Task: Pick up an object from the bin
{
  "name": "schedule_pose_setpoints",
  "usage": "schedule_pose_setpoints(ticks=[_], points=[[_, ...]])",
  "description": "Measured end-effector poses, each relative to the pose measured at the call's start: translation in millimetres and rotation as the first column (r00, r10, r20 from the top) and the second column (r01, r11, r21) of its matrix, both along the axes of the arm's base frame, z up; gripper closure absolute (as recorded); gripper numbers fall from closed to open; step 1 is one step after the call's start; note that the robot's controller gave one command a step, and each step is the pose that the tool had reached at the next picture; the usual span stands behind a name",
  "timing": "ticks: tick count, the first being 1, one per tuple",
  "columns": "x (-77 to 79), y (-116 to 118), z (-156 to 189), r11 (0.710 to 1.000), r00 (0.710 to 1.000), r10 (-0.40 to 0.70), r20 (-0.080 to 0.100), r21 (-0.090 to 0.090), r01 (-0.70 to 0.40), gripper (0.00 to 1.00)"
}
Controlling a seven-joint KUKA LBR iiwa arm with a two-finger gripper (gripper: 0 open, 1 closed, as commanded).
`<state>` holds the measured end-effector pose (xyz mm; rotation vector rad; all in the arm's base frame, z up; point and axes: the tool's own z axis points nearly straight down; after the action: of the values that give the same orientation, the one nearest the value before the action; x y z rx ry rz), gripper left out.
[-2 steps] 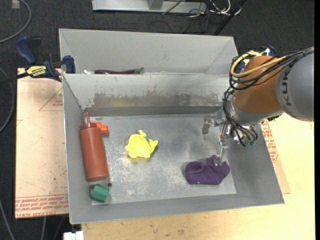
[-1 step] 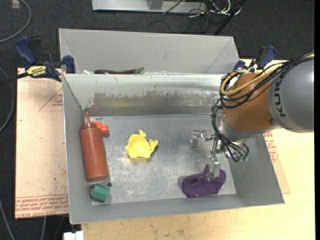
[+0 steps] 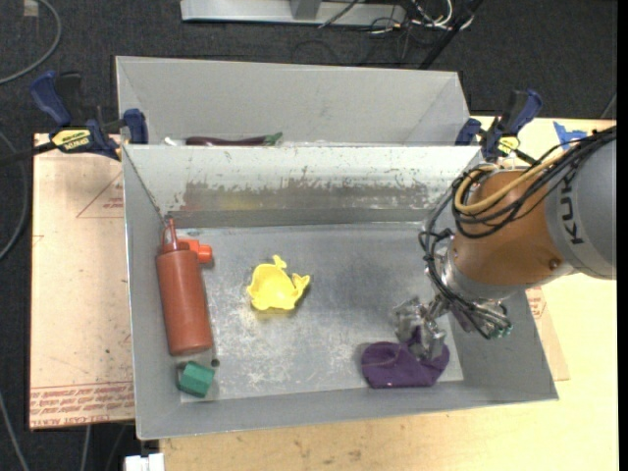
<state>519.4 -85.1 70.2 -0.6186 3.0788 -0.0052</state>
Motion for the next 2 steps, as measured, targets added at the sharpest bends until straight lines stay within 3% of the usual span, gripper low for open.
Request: schedule_pose_setpoints(ticks=[2], points=[[-1.5,0.3,4.3,1.0,1.0,0.0,-0.005,0.001,0.0,1.0]])
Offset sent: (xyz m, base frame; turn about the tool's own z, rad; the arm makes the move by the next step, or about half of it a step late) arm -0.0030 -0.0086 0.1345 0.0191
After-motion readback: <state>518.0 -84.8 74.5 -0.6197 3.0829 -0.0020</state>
